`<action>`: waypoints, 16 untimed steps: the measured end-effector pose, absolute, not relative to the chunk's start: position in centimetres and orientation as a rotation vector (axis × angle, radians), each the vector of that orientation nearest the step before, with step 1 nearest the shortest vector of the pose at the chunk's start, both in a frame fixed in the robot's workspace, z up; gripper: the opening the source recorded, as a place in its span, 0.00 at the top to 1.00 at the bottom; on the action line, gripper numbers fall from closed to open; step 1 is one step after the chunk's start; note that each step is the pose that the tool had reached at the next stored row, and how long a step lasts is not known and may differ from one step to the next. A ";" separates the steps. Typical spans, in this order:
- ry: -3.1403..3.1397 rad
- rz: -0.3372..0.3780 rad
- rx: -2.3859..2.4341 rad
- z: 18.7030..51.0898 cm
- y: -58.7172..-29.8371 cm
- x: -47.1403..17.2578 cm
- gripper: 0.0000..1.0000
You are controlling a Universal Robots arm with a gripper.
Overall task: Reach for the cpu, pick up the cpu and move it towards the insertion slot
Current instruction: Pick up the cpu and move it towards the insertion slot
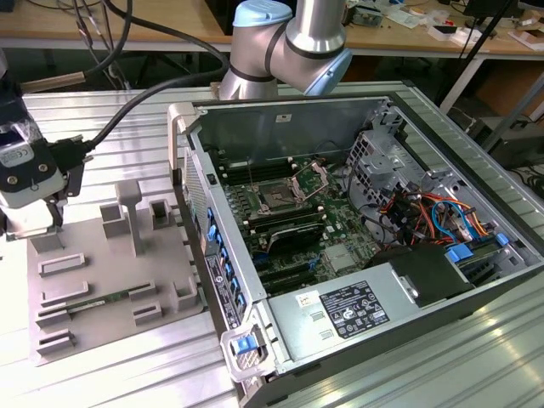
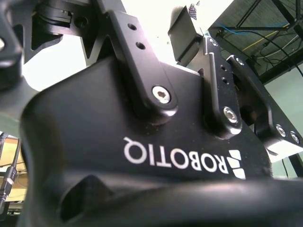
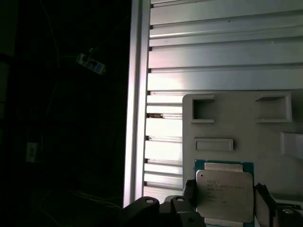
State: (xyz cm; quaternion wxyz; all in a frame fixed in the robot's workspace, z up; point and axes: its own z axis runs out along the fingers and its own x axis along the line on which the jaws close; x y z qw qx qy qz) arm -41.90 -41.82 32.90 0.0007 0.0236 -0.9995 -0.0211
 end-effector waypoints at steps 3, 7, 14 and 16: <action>-3.139 -0.066 0.074 33.1 -41.8 -41.9 0.45; -3.139 -0.066 0.074 33.4 -41.8 -41.9 0.45; -3.139 -0.066 0.074 33.8 -41.8 -41.9 0.45; -3.139 -0.066 0.074 33.9 -41.8 -41.9 0.45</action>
